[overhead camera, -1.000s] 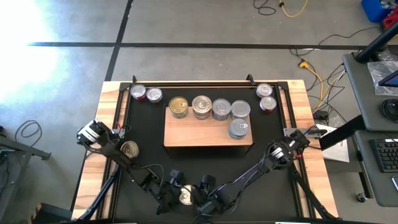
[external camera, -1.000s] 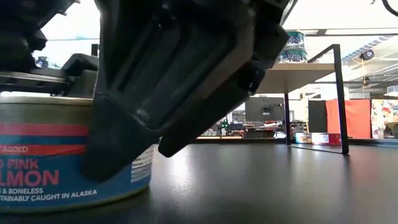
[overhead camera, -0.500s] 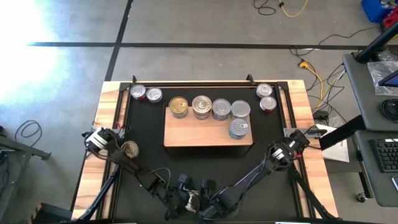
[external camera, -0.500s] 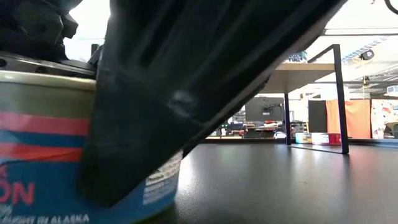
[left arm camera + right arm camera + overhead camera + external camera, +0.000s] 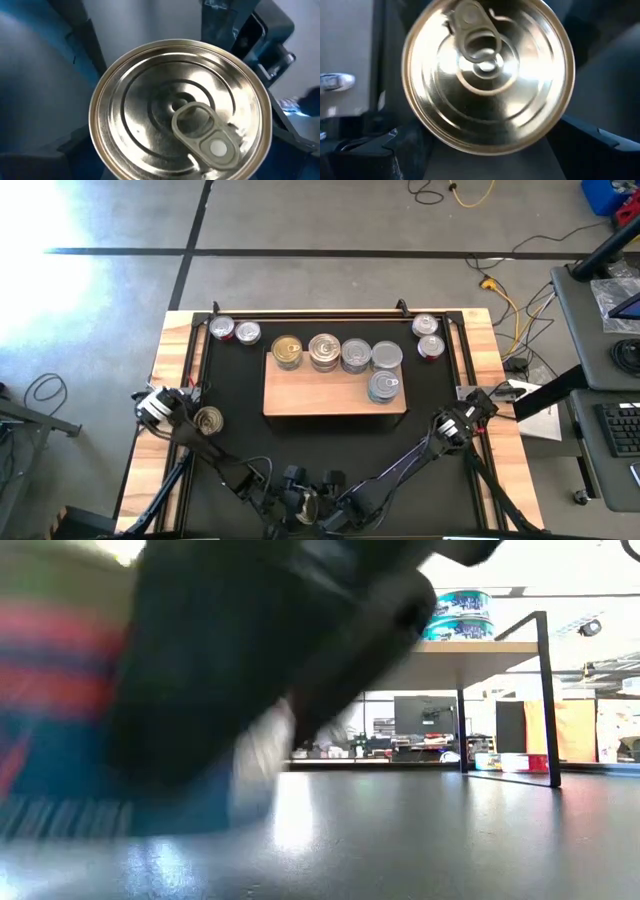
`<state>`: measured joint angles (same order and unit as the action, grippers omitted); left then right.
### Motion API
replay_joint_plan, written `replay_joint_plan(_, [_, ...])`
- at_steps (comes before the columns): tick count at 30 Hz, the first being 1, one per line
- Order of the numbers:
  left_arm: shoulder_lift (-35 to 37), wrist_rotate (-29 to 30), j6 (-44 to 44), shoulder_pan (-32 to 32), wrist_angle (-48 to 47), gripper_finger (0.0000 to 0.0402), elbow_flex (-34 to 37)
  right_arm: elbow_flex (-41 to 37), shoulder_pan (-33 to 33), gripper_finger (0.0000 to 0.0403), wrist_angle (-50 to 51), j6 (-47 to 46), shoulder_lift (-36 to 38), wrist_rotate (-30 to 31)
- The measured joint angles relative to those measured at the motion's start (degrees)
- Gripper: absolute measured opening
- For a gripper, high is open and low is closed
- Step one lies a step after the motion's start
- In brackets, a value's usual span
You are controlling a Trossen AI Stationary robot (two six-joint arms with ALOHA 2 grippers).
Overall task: Stack canned seafood by type on shelf
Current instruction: Put the blue pink tuna can on the shelf
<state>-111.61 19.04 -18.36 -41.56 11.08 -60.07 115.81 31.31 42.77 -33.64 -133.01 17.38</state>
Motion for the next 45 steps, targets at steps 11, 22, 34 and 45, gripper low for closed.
replay_joint_plan(11, [18.2, 12.2, -11.4, -2.1, -15.0, 0.0368, 0.3, 15.9, -0.5, 0.0338, 23.0, -2.1, 3.6, 6.2])
replay_joint_plan(22, [31.6, 17.6, -6.1, 3.7, -19.1, 0.037, 0.4, 13.3, -1.7, 0.0311, 23.7, 0.7, 16.8, 14.8])
replay_joint_plan(34, [33.2, 16.4, -4.4, 18.8, -19.6, 0.037, 0.5, -8.0, -12.3, 0.0279, 11.1, 19.8, 42.3, 0.1])
replay_joint_plan(45, [33.2, 18.1, -13.9, 23.3, -20.9, 0.0371, -2.9, -26.6, -17.4, 0.0246, -2.0, 27.2, 58.3, -4.4])
